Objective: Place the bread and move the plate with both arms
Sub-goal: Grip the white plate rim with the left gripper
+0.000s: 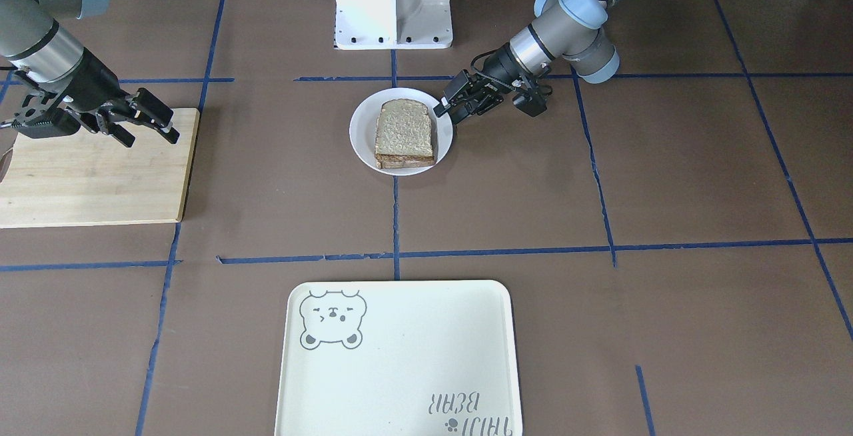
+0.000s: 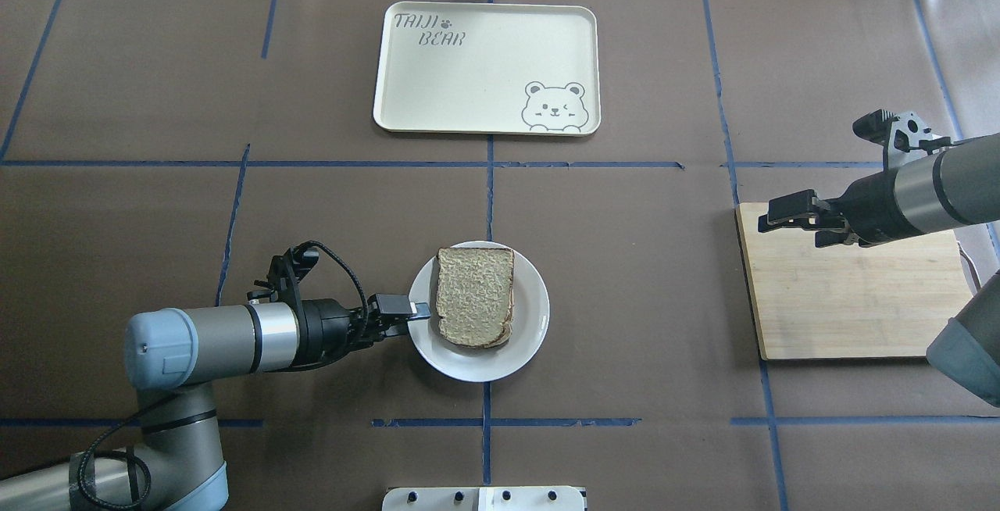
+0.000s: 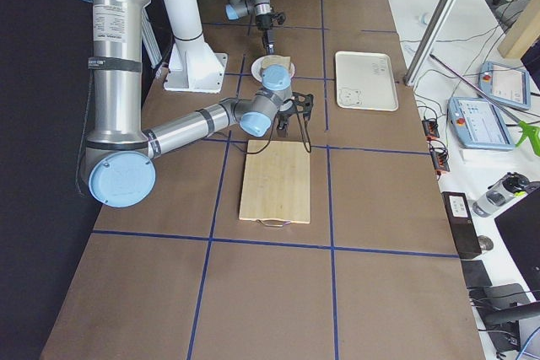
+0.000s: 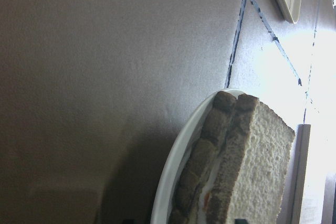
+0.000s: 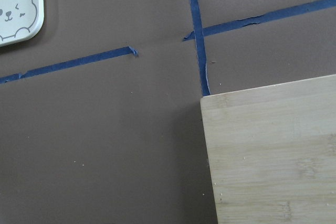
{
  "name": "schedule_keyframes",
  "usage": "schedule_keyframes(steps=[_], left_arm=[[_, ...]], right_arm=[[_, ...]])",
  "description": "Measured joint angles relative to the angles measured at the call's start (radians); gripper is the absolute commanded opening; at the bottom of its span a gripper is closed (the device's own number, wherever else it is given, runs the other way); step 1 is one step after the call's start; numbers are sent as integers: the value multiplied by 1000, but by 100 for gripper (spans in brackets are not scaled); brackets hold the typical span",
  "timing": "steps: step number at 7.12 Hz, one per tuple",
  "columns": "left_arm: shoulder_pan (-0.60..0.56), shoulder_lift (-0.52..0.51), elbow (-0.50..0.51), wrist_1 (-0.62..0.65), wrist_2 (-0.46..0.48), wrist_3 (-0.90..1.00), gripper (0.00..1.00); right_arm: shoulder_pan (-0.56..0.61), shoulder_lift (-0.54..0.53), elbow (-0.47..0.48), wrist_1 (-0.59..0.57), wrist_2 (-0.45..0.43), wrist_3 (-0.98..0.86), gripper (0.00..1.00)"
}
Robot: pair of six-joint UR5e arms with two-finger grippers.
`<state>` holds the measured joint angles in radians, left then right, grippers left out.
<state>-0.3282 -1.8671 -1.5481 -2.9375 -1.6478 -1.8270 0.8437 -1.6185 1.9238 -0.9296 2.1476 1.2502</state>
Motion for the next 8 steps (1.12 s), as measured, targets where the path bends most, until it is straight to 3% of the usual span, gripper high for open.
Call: schedule_keyframes(steps=[8], left_arm=[[5, -13, 37, -2, 2, 20, 46]], right_arm=[[3, -3, -2, 6, 29, -6, 100]])
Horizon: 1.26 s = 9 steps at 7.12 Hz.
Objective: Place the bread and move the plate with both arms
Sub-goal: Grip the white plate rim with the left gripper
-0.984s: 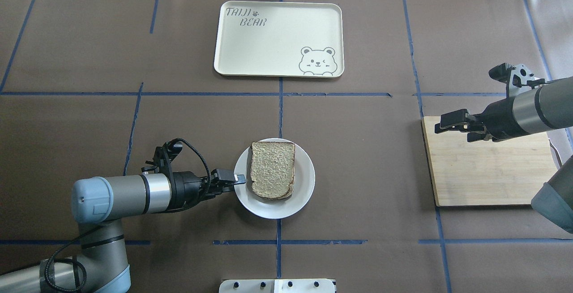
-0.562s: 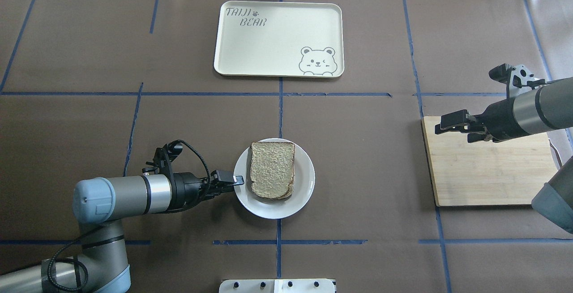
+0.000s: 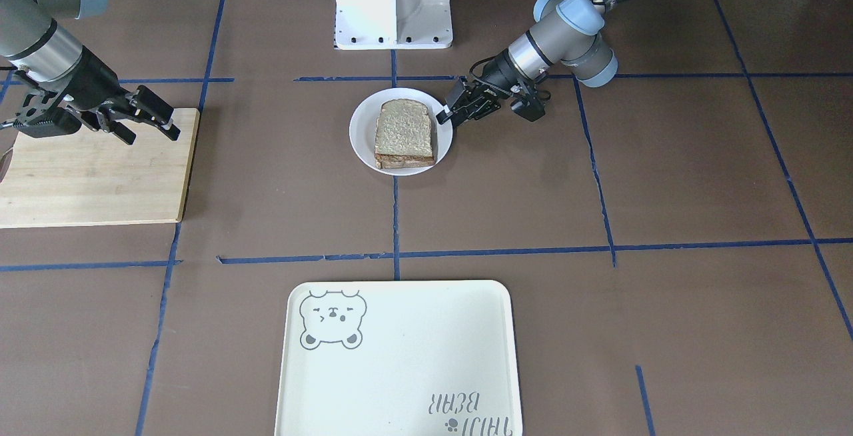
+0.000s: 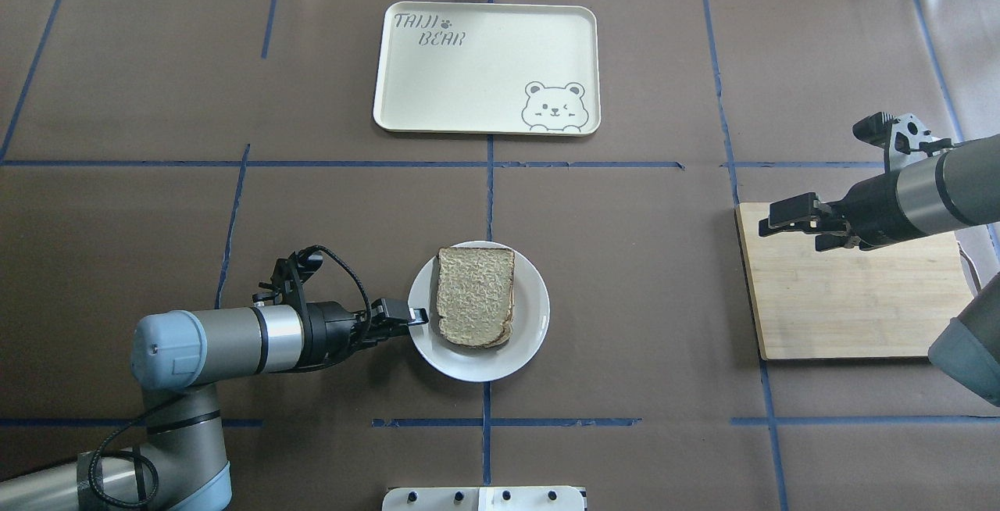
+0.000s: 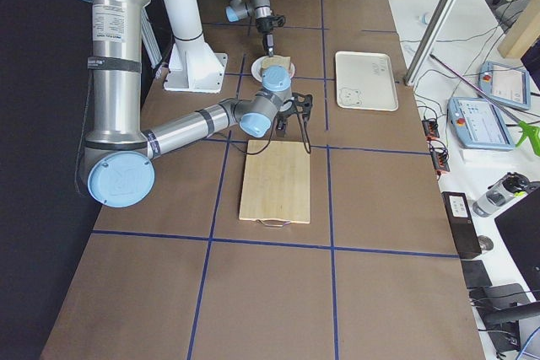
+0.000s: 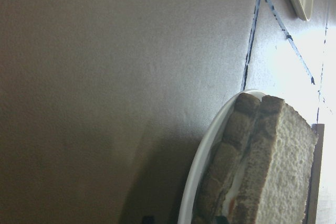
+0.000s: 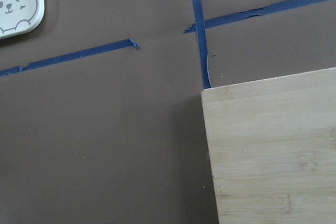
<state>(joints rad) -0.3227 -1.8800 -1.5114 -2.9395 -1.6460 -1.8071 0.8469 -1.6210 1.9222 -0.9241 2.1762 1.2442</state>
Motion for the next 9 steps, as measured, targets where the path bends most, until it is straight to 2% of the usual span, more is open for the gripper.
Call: schedule_keyframes(steps=[2, 4, 5, 6, 9], left_arm=[[1, -14, 14, 0, 0, 0, 42], [1, -23, 24, 0, 0, -1, 26], [1, -26, 27, 0, 0, -1, 13], [1, -29, 27, 0, 0, -1, 8], [0, -32, 18, -14, 0, -3, 5]], right_arm=[[1, 1, 0, 1, 2, 0, 100], [1, 1, 0, 1, 3, 0, 100], [1, 1, 0, 1, 3, 0, 100], [1, 1, 1, 1, 4, 1, 100], [2, 2, 3, 1, 2, 1, 100]])
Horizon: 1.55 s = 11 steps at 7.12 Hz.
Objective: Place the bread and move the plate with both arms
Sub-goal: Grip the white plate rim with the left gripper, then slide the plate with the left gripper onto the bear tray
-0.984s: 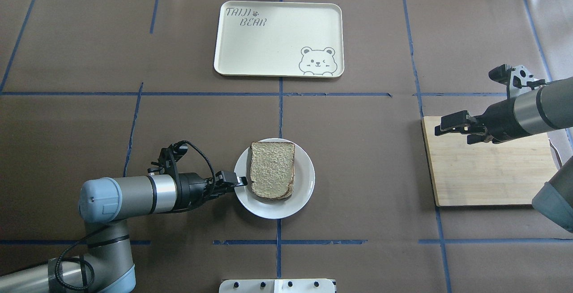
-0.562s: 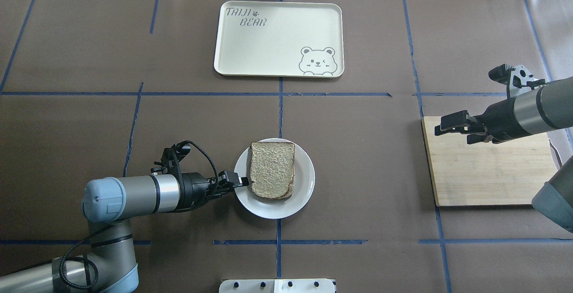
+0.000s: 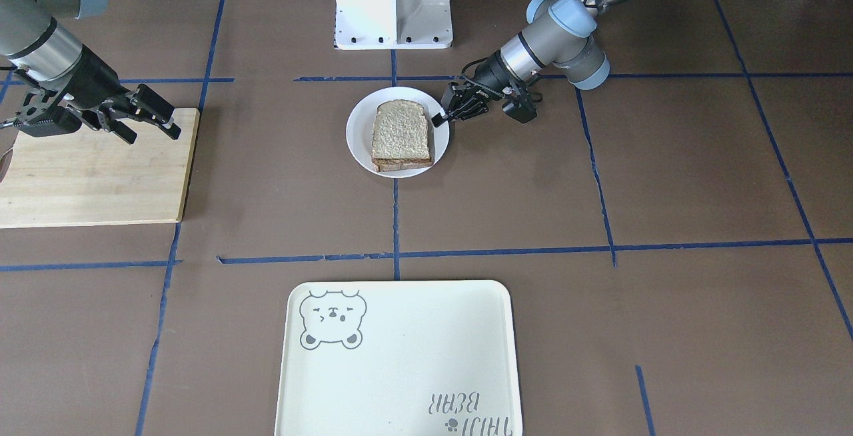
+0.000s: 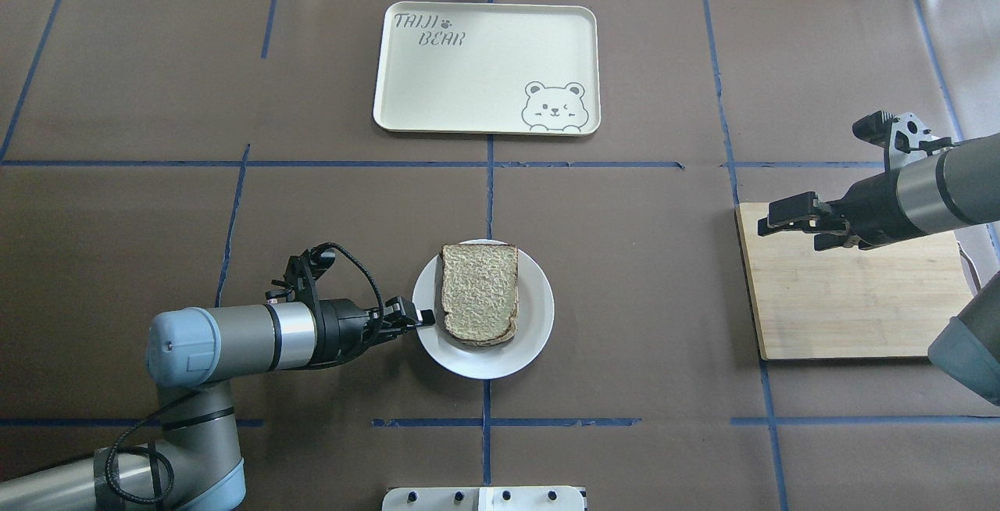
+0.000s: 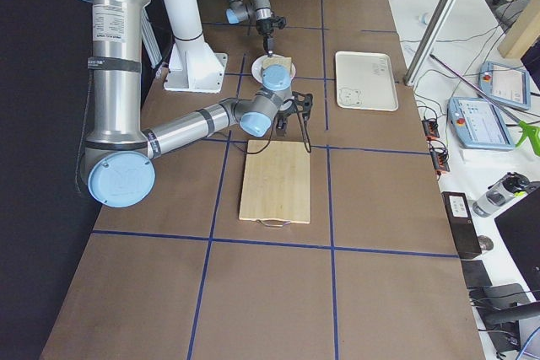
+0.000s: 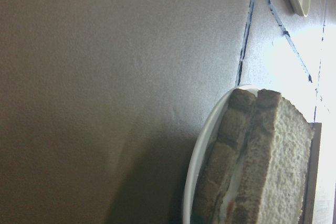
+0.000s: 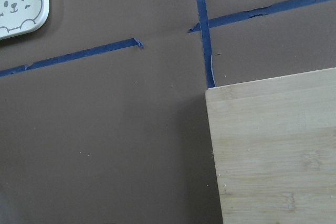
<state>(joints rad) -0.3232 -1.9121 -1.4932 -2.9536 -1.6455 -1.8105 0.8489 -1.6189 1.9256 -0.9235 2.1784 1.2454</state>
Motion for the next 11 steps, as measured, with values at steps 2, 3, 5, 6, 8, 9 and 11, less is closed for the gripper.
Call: schedule_keyframes(steps=[2, 3, 5, 6, 8, 9, 11], left_arm=[[-4, -5, -4, -47, 3, -8, 4], [-10, -13, -5, -74, 6, -10, 3], [-53, -47, -5, -93, 10, -23, 0], [-93, -66, -2, -93, 10, -56, 0], [-193, -138, 69, -86, 9, -110, 0], [-238, -211, 166, -85, 8, -120, 0], [-312, -366, 402, -85, 7, -179, 0]], right_arm=[[1, -2, 4, 0, 1, 0, 100], [3, -5, 8, 0, 1, 0, 100], [7, -19, 23, 1, 1, 0, 100], [9, -24, 31, 1, 2, 0, 100], [49, -27, 35, 0, 48, -1, 100], [90, -27, 35, 0, 89, -6, 100], [135, -30, 36, 0, 131, -20, 100]])
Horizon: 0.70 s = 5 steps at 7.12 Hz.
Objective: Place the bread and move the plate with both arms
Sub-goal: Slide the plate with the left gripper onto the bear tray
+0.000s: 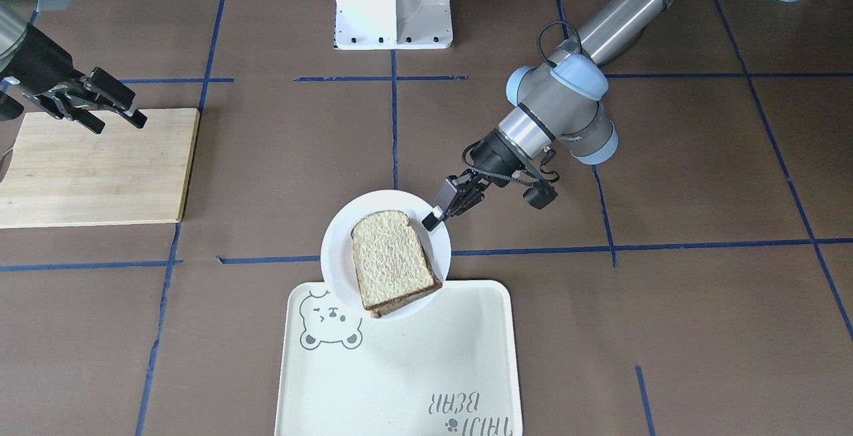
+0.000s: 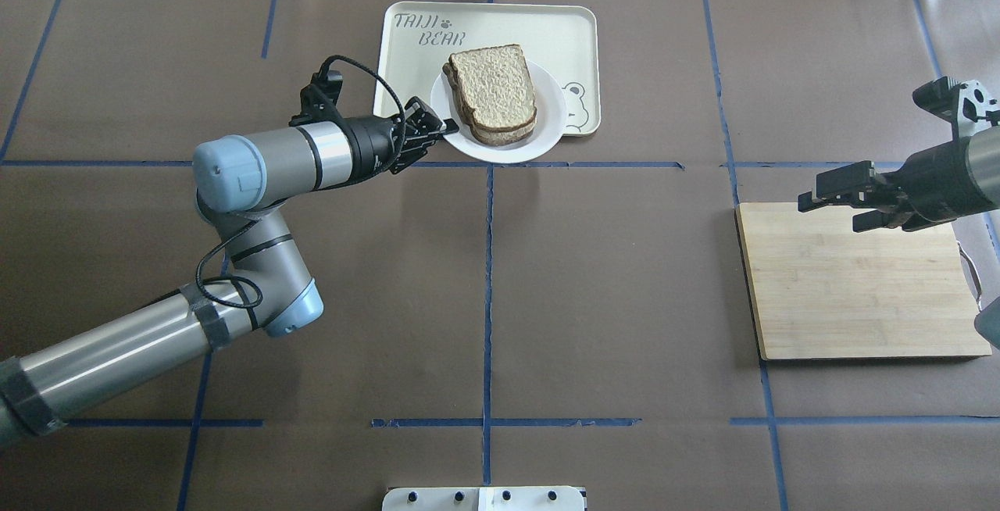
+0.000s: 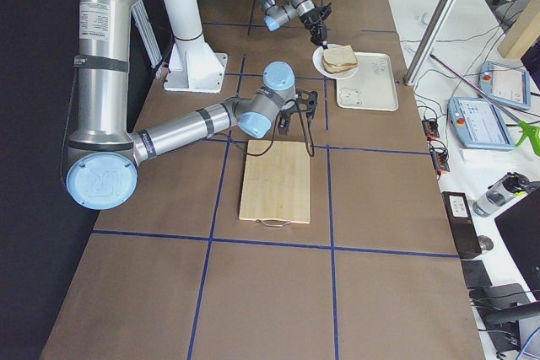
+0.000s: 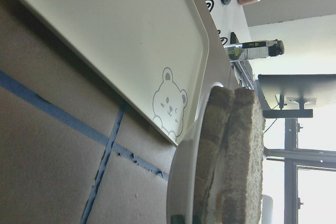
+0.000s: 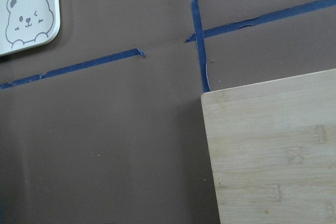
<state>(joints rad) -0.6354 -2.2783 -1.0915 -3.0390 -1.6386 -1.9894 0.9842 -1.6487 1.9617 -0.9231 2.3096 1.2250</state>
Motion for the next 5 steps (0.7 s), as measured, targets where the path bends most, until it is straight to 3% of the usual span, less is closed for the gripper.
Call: schedule_keyframes(steps=[3, 5], left_arm=[[-49, -205, 340, -5, 0, -51, 0], [-65, -268, 451, -8, 0, -74, 0]], right_arm=[[14, -11, 2, 4, 5, -4, 100], [21, -12, 3, 5, 5, -4, 100]])
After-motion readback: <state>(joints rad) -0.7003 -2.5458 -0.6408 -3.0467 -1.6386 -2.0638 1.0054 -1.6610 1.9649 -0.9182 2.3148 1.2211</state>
